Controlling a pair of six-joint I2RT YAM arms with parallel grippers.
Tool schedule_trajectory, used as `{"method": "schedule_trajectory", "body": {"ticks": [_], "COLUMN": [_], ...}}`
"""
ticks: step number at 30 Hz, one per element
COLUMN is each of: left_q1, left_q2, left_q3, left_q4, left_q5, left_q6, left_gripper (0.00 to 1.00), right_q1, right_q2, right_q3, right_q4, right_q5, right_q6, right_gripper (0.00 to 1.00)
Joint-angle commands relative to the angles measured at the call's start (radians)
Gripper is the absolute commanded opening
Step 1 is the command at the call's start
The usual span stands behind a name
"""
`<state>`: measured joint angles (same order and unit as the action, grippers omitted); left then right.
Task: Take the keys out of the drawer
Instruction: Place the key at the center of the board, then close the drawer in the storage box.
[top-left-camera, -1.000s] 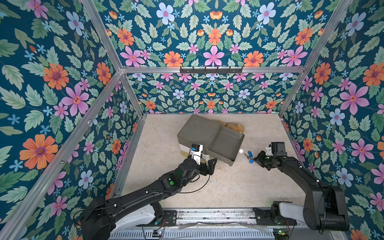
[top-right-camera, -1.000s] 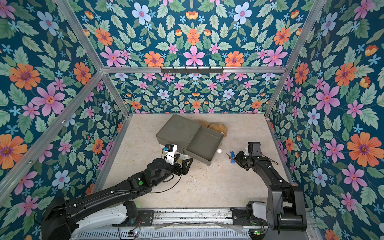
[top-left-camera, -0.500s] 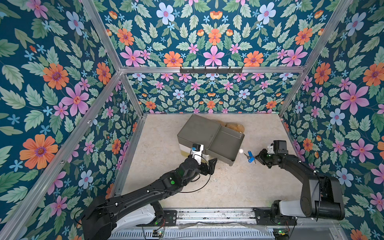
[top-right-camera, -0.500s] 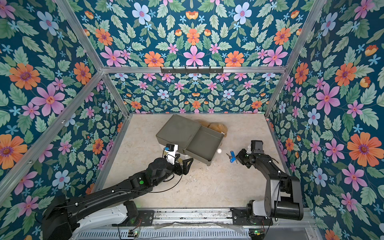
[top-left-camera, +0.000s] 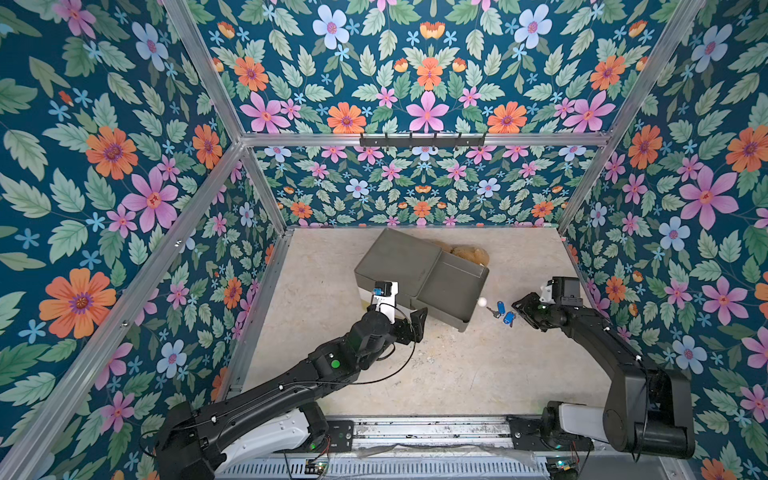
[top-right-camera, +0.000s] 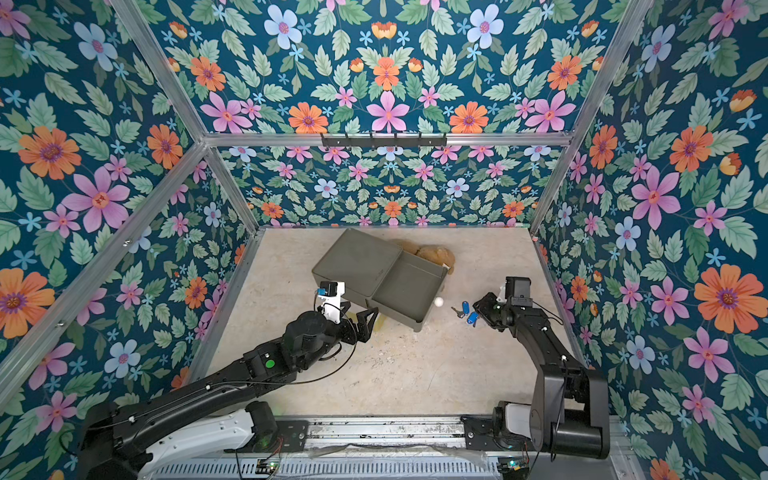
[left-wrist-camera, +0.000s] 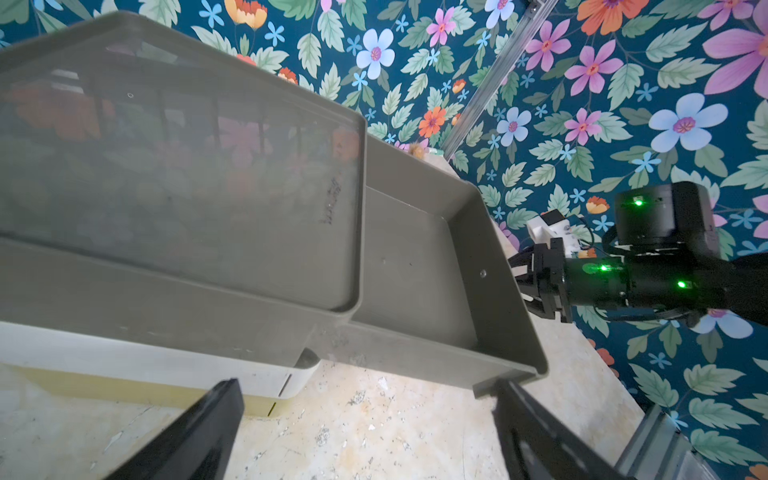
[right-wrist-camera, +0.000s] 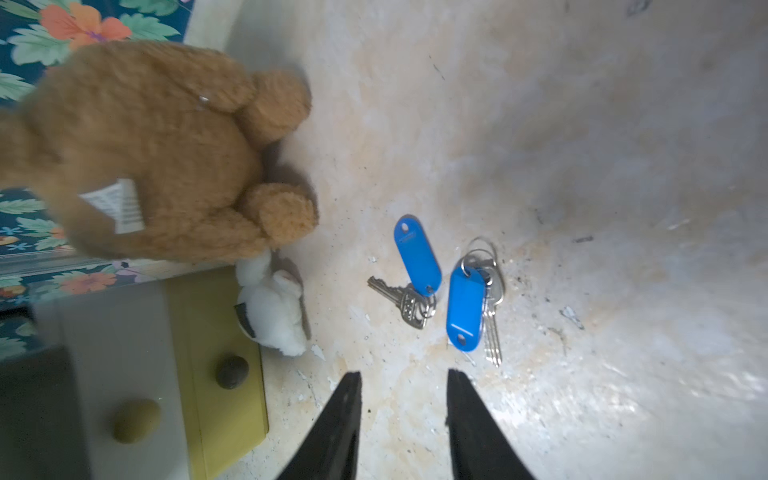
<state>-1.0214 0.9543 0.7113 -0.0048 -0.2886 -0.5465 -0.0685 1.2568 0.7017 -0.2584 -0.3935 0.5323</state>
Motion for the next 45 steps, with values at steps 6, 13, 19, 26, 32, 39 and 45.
{"method": "schedule_trajectory", "body": {"ticks": [6,13,19,26,32,39,45], "left_q1": [0.115,0.381,0.42,0.46,0.472,0.474,0.475], "left_q2": [0.039,0.192,0.386,0.432,0.444,0.459,0.46], "left_q3": [0.237,0.458,0.618,0.575,0.544,0.527,0.524], "left_q4": [-0.244,-0.343,-0.437,-0.403,-0.388,-0.38,-0.371], "left_q5": [0.057,0.39,0.483,0.537,0.544,0.542,0.55], "left_q6": [0.041,0.04,0.054,0.021,0.029,0.033,0.033], "left_gripper": [0.99,0.99,0.99,0.99,0.99,0.99,0.99], "right_q1": [0.001,0.017,0.088,0.144,0.155,0.168,0.196], "right_q2": [-0.164,-0.221,-0.221,-0.181,-0.134,-0.066,-0.005], "right_q3": [0.046,0.062,0.074,0.081,0.096,0.137,0.17], "right_q4": [-0.035,-0.066,-0.1,-0.086,-0.051,-0.017,0.011], "right_q5": [-0.153,-0.28,-0.295,-0.298,-0.297,-0.292,-0.285], "right_q6": [0.03,0.055,0.052,0.054,0.06,0.061,0.065], "right_gripper": [0.52,0.54,0.54,0.54,0.54,0.54,0.54]}}
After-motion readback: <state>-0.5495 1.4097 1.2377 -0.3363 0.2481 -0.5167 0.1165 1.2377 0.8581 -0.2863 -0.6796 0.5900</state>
